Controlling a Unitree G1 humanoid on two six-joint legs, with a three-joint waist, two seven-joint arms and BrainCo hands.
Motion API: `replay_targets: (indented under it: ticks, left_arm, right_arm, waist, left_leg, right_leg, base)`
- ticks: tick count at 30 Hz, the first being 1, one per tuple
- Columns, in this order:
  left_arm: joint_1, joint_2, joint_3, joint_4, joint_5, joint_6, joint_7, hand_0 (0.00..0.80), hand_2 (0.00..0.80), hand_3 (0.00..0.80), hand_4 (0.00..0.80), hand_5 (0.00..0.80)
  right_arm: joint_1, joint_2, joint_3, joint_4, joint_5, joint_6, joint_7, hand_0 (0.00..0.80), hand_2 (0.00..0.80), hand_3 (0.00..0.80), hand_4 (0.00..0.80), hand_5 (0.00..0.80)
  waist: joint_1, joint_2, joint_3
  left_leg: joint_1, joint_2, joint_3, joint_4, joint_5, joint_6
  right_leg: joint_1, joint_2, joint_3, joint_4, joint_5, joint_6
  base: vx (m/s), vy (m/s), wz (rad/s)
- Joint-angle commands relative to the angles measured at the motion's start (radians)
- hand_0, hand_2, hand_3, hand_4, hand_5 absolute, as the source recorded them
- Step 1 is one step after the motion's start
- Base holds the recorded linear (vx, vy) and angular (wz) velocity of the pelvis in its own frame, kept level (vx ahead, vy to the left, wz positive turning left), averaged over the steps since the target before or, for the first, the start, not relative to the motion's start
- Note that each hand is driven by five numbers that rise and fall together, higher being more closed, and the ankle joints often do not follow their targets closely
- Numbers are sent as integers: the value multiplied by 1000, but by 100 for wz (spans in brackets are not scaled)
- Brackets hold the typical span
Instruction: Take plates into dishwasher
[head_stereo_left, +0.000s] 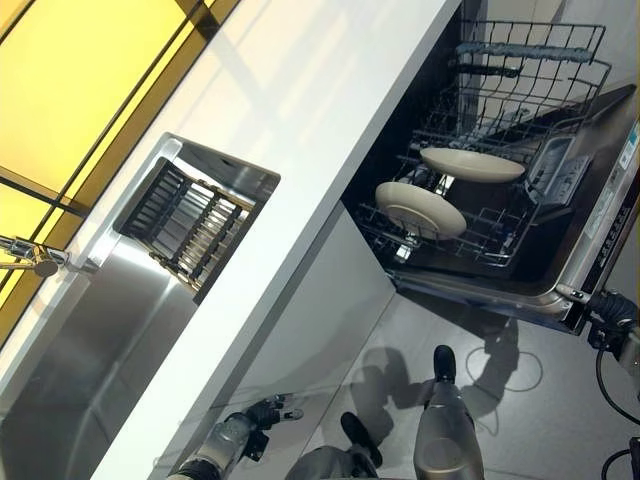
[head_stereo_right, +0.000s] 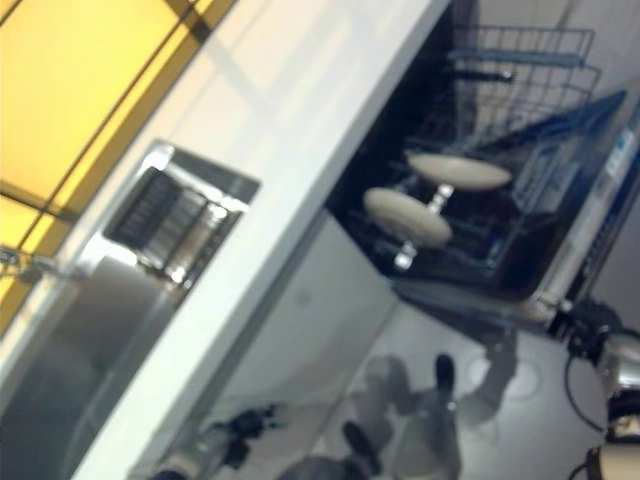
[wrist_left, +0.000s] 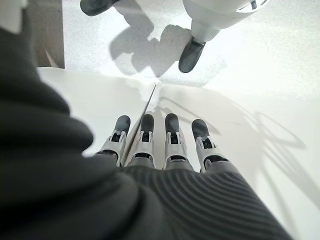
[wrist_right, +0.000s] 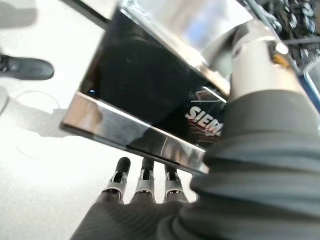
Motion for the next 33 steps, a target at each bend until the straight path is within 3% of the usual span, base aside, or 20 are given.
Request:
replay_targets:
  ticks: [1,10,18,33]
  left_arm:
    - [-26,48,-2,16,69,19,0,0,0,0,0,0]
    - [-14,39,-12,21,83,25,4,0,0,0,0,0]
    - [-12,48,-12,12,48,42,18,0,0,0,0,0]
    - [70,28,32,62,68,9,45,0,0,0,0,0]
  right_arm:
    - [-236,248,149,-189,9,-63,214,0,0,0,0,0]
    - [-358,252,213,-127,-13,-49,230,0,0,0,0,0]
    - [-394,269,245,-141,-6,-46,220,0,0,0,0,0]
    - [-412,210,220,43,-69,-116,209,0,0,0,0,0]
  waist:
    - [95,-91,-77]
    - [144,-98,-104]
    - [160,-92,-98]
    - [244,-101,-149]
  left_leg:
    - [-83,10,-18,62,61,-27]
    - [-56,-1,-29,50,49,-36]
    - [-49,-24,-48,18,55,-25]
    - [-30,-40,-87,8,62,-23]
  right_leg:
    - [122,-65,19,58,-181,39]
    - [165,-78,-22,34,-186,52]
    - [154,-83,-27,57,-190,62]
    - [245,-85,-107,50,-203,58]
  base:
    - [121,-3,3]
    - [81,31,6]
    - [39,61,5]
    - [92,41,23]
